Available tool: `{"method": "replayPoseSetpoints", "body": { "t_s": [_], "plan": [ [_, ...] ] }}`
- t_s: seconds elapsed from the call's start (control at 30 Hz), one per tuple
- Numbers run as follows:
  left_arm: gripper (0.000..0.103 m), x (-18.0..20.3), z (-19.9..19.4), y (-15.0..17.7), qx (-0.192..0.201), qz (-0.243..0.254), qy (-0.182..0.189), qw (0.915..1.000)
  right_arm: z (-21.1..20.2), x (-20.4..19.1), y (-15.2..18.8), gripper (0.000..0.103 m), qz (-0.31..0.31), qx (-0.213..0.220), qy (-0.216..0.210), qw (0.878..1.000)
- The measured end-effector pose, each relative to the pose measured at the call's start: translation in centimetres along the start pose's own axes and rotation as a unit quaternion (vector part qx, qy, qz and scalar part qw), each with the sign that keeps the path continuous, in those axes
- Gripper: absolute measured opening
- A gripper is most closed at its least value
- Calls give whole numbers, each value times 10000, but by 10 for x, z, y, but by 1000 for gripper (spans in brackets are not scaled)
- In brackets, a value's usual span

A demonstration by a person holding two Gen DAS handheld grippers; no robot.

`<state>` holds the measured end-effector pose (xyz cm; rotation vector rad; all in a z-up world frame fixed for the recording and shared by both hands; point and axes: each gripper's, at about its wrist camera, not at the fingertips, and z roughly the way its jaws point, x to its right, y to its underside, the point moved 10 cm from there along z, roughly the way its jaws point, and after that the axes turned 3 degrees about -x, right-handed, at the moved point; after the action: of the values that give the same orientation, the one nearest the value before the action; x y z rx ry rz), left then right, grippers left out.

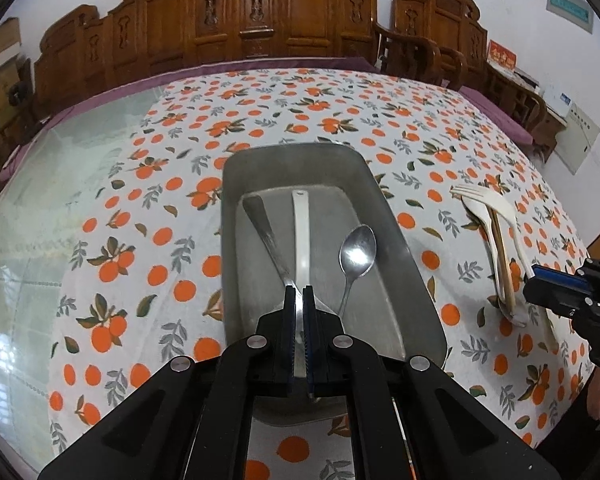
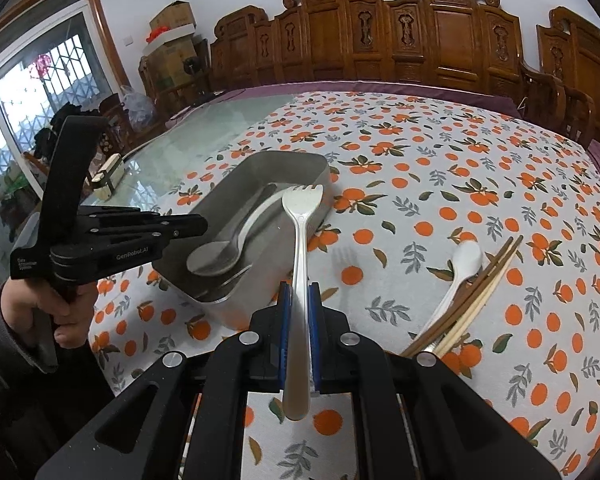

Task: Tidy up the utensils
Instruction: 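Carry the metal fork into the tray and open the left gripper, then lower the white plastic fork into the tray and open the right gripper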

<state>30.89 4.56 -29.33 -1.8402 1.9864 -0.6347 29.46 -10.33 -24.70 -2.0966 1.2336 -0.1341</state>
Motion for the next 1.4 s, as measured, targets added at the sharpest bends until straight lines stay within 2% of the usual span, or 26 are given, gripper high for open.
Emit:
{"method": "replayPoseSetpoints", "body": {
  "t_s": [0.17,0.27,0.57,0.6,0.7,0.83,1.03,1.2,1.4],
  "plan": [
    [4,-14,-12,-8,203,-133,-95,9997,5,-14,-16,10,-109,26,-43,9999],
    [15,-25,-18,-12,328,-208,-185,9991,14,-21,-27,10,-114,38,-110,9999],
    [24,-57,-29,-18,482,-475,-391,9969,51,-38,-58,10,22,11,-229,9997],
    [29,-59,-30,-18,490,-498,-398,9968,54,-39,-61,10,66,1,-264,9996],
    [52,-66,-33,-19,560,-560,-429,9959,65,-43,-68,10,180,-18,-322,9993],
    [66,-71,-38,-23,665,-626,-432,9949,81,-46,-71,10,263,-82,-335,9991],
    [72,-80,-41,-24,714,-744,-511,9934,96,-47,-66,11,399,-204,-389,9982],
    [72,-81,-40,-23,701,-737,-507,9935,103,-47,-65,14,444,-264,-472,9975],
    [72,-72,-40,-23,716,-652,-479,9941,90,-44,-65,14,334,-140,-525,9980]
  ]
}}
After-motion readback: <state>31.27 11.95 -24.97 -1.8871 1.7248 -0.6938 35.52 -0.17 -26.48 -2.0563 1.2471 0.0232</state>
